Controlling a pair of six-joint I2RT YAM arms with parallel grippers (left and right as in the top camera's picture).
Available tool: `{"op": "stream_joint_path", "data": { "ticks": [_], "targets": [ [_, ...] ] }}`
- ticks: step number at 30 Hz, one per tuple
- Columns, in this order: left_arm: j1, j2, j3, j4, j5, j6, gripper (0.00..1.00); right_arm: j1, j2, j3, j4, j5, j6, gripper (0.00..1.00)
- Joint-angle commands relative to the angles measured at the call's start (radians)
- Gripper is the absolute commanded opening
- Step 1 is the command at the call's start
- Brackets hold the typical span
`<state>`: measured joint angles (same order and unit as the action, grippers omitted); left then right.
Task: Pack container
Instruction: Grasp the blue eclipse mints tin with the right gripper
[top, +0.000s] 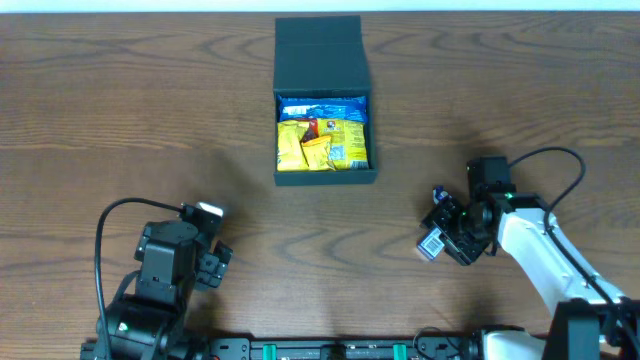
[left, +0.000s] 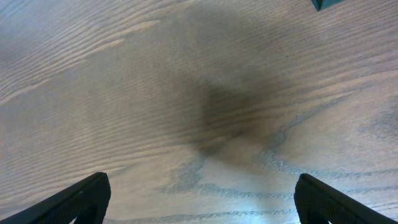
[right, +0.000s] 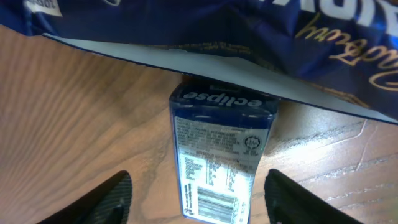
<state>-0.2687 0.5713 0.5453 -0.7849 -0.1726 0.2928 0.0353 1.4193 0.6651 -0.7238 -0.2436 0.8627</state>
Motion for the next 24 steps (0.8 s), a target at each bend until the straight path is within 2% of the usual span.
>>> {"op": "stream_joint_path", "data": {
  "ticks": [1, 4, 7, 10, 15, 21, 24],
  "targets": [
    [0.007, -0.002, 0.000, -0.001, -0.014, 0.011, 0.95, 0.008, 0.035, -0.007, 0.003, 0.007, 0.005, 0.63],
    [0.007, -0.002, 0.000, -0.001, -0.014, 0.011, 0.95, 0.013, 0.066, -0.007, 0.007, 0.007, 0.004, 0.53],
    [0.007, -0.002, 0.000, -0.001, -0.014, 0.011, 0.95, 0.027, 0.084, -0.007, 0.017, 0.008, 0.004, 0.53],
    [0.007, -0.002, 0.000, -0.001, -0.014, 0.011, 0.95, 0.031, 0.094, -0.007, 0.025, 0.008, 0.004, 0.47],
    [0.007, -0.002, 0.000, -0.001, -0.014, 0.011, 0.95, 0.032, 0.094, -0.007, 0.023, 0.035, 0.004, 0.46],
    [0.007, -0.002, 0.000, -0.001, -0.014, 0.011, 0.95, 0.032, 0.094, -0.007, 0.023, 0.037, 0.003, 0.38],
    [0.007, -0.002, 0.000, -0.001, -0.014, 0.011, 0.95, 0.056, 0.094, -0.007, 0.025, 0.038, 0.004, 0.38]
  ]
}}
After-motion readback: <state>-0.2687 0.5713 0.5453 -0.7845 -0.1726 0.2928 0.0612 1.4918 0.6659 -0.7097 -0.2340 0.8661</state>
